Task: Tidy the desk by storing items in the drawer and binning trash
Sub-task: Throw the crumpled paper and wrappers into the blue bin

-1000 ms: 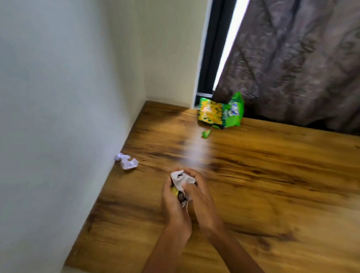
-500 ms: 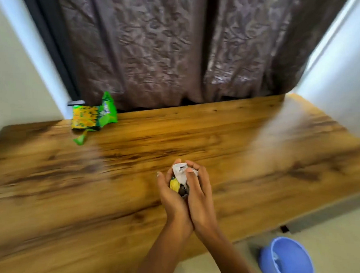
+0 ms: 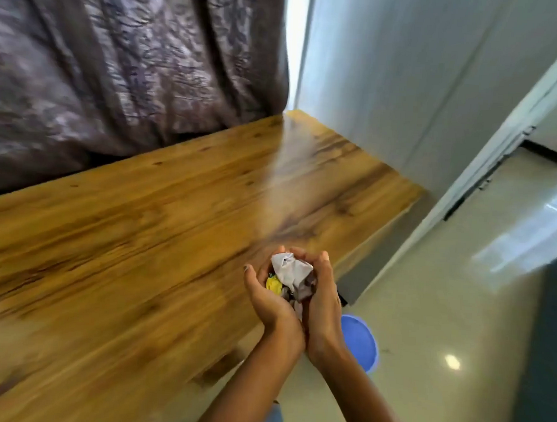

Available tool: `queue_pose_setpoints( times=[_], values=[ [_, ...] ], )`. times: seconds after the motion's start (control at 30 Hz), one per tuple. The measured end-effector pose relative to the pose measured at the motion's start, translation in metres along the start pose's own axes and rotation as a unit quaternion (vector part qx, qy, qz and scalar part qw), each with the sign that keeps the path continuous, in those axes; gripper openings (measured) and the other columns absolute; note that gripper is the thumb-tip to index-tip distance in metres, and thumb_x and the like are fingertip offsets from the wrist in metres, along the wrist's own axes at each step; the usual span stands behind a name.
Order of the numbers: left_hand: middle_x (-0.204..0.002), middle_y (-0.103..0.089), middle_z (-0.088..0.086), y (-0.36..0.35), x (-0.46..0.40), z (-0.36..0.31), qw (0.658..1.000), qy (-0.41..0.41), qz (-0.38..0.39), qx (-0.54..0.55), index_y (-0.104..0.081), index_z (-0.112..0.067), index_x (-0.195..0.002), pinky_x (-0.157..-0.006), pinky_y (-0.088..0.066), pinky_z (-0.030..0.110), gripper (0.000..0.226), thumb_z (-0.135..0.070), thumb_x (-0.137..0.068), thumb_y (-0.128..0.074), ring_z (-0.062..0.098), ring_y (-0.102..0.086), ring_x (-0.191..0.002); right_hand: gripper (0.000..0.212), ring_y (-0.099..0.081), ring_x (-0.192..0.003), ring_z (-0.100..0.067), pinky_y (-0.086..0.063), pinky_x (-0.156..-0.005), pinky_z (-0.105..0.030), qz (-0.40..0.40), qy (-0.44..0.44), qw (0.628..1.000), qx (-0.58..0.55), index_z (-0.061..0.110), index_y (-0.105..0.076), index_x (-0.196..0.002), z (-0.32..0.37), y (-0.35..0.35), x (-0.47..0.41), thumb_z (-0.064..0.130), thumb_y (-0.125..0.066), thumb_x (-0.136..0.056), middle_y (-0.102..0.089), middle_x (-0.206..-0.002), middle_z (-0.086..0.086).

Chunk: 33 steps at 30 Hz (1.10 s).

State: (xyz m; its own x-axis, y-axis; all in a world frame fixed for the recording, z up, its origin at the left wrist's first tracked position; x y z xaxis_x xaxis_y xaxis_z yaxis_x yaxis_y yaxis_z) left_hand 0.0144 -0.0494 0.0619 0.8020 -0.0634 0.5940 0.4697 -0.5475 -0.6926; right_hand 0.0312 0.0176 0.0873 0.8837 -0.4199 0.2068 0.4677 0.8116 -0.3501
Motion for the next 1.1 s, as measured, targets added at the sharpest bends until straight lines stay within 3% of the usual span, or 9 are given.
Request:
queue_pose_setpoints(
  times=[0.2,0.33,0.43,0.53,0.67,0.73,0.83,1.0,1.1],
  values=[
    [-0.082,-0.069,0.009,-0.051,-0.04,0.103,0.997,0.08,-0.004,-0.013,-0.069,-0.013,-0.088,-0.071,-0.05,0.031,0.049,-0.047,-0.095,-0.033,0.023,-0.065,-0.076,0.043,-0.063,-0.108,-0.028,-0.045,-0.101,-0.044,-0.061,-0.042,0.996,-0.045,0.01,-0.065,-0.11,0.012,0.09,-0.06,0.043,-0.042,-0.095,-0.069,-0.111,-0.013],
    [-0.102,-0.064,0.011,-0.084,-0.057,0.165,0.992,0.125,-0.013,-0.012,-0.062,-0.01,-0.112,-0.078,-0.045,0.029,0.043,-0.04,-0.097,-0.034,0.023,-0.059,-0.095,0.022,-0.064,-0.104,-0.028,-0.05,-0.095,-0.048,-0.079,-0.055,0.994,0.049,0.011,-0.062,-0.111,0.029,0.149,-0.101,0.017,-0.055,-0.091,-0.069,-0.109,-0.009],
    [-0.097,-0.058,0.013,-0.102,-0.075,0.211,0.987,0.155,-0.012,-0.037,-0.059,-0.01,-0.108,-0.074,-0.048,0.029,0.034,-0.036,-0.096,-0.039,0.021,-0.06,-0.088,0.034,-0.065,-0.101,-0.029,-0.052,-0.091,-0.05,-0.087,-0.058,0.988,0.115,0.012,-0.057,-0.113,0.035,0.191,-0.133,0.004,-0.067,-0.082,-0.068,-0.107,-0.008],
    [-0.086,-0.058,-0.008,-0.103,-0.093,0.249,0.983,0.146,-0.024,-0.106,-0.057,-0.026,-0.098,-0.064,-0.05,0.014,0.029,-0.044,-0.097,-0.035,-0.001,-0.063,-0.069,0.038,-0.067,-0.092,-0.026,-0.057,-0.081,-0.042,-0.096,-0.077,0.98,0.154,0.011,-0.055,-0.112,0.031,0.224,-0.156,-0.001,-0.069,-0.079,-0.068,-0.101,-0.01],
    [-0.091,-0.047,-0.032,-0.082,-0.111,0.294,0.97,0.16,-0.093,-0.156,-0.047,-0.045,-0.089,-0.072,-0.04,0.004,0.036,-0.041,-0.102,-0.014,-0.019,-0.051,-0.075,0.036,-0.069,-0.085,-0.018,-0.058,-0.074,-0.031,-0.093,-0.131,0.967,0.197,0.014,-0.058,-0.106,0.005,0.26,-0.174,0.005,-0.075,-0.075,-0.069,-0.092,-0.006],
    [-0.088,-0.053,-0.026,-0.071,-0.122,0.303,0.955,0.152,-0.114,-0.228,-0.054,-0.038,-0.086,-0.071,-0.039,0.009,0.04,-0.051,-0.099,-0.018,-0.009,-0.052,-0.078,0.035,-0.069,-0.084,-0.018,-0.058,-0.078,-0.034,-0.093,-0.167,0.955,0.227,0.015,-0.06,-0.102,-0.018,0.28,-0.184,0.006,-0.077,-0.072,-0.069,-0.09,-0.005],
    [-0.077,-0.062,0.001,-0.05,-0.137,0.33,0.953,0.171,-0.209,-0.139,-0.06,-0.018,-0.08,-0.057,-0.045,0.021,0.039,-0.048,-0.096,-0.04,0.014,-0.058,-0.071,0.027,-0.068,-0.074,-0.016,-0.059,-0.071,-0.032,-0.073,-0.24,0.939,0.235,0.017,-0.06,-0.092,-0.052,0.309,-0.2,0.006,-0.076,-0.073,-0.068,-0.083,-0.006],
    [-0.074,-0.068,0.003,-0.008,-0.169,0.383,0.936,0.16,-0.289,-0.121,-0.063,-0.018,-0.083,-0.057,-0.043,0.024,0.043,-0.05,-0.096,-0.036,0.016,-0.058,-0.071,0.028,-0.063,-0.07,-0.02,-0.05,-0.061,-0.027,0.017,-0.384,0.889,0.249,0.013,-0.054,-0.105,-0.124,0.357,-0.222,0.006,-0.067,-0.081,-0.065,-0.088,-0.009],
    [-0.078,-0.069,0.002,0.031,-0.191,0.421,0.93,0.165,-0.317,-0.086,-0.063,-0.017,-0.103,-0.061,-0.044,0.029,0.051,-0.056,-0.095,-0.031,0.02,-0.06,-0.075,0.033,-0.06,-0.06,-0.026,-0.041,-0.057,-0.03,0.018,-0.463,0.851,0.246,0.011,-0.054,-0.104,-0.168,0.39,-0.234,-0.007,-0.061,-0.077,-0.064,-0.072,-0.011]
  ],
)
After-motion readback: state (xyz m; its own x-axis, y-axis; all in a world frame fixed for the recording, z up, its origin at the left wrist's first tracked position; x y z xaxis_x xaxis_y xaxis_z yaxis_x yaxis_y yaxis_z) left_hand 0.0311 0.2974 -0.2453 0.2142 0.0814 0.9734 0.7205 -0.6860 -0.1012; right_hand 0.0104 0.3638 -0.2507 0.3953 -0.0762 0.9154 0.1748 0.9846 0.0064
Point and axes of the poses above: each hand's wrist, its own x-axis away from the middle knuckle, its own y-axis out of the back of the hand, z = x × y, the point moved 9 cm from there along -x, towards the middle knuckle
